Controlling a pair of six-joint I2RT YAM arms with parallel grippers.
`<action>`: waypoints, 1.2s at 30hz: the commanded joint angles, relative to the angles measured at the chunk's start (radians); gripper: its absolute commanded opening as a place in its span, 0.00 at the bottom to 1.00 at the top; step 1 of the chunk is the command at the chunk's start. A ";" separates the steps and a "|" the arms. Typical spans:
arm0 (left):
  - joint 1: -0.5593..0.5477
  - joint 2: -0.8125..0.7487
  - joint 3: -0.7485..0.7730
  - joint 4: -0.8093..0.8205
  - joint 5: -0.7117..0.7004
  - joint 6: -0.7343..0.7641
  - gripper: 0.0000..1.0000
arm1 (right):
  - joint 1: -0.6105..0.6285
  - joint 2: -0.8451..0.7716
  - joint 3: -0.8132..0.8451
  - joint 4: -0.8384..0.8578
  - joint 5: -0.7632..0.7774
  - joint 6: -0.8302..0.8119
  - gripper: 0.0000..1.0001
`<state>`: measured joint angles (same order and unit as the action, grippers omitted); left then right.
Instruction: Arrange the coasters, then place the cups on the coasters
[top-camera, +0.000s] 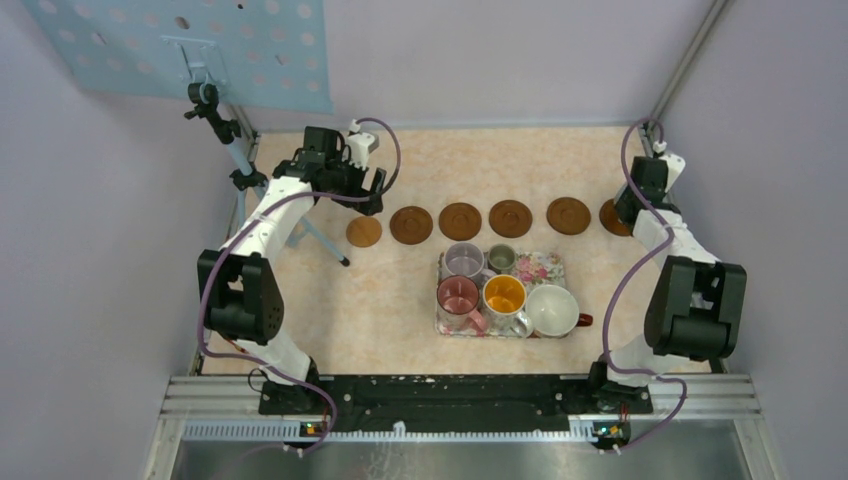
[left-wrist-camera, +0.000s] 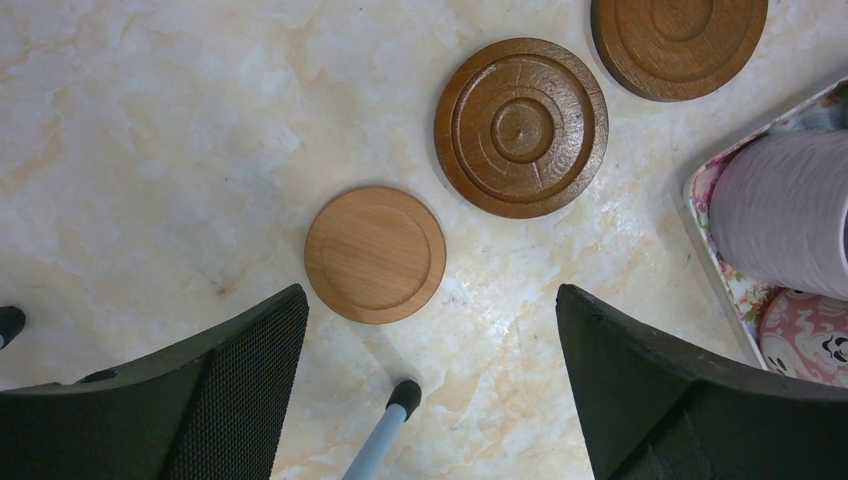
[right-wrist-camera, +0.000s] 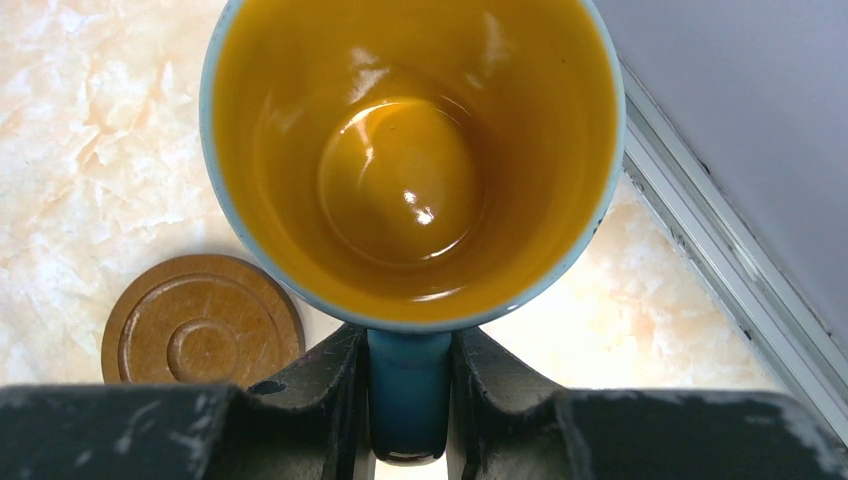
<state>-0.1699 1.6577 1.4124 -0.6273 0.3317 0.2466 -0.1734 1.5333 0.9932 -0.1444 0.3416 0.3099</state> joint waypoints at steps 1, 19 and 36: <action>0.003 -0.010 0.014 0.037 0.006 -0.027 0.99 | -0.009 -0.005 0.013 0.178 0.022 -0.015 0.00; 0.003 0.005 0.019 0.029 0.009 -0.043 0.99 | -0.009 0.037 -0.035 0.216 -0.016 -0.030 0.00; 0.003 0.024 0.030 0.021 0.013 -0.046 0.99 | -0.009 0.012 -0.072 0.167 -0.022 -0.015 0.23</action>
<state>-0.1699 1.6783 1.4124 -0.6277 0.3325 0.2104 -0.1734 1.5871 0.9272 -0.0528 0.3126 0.2813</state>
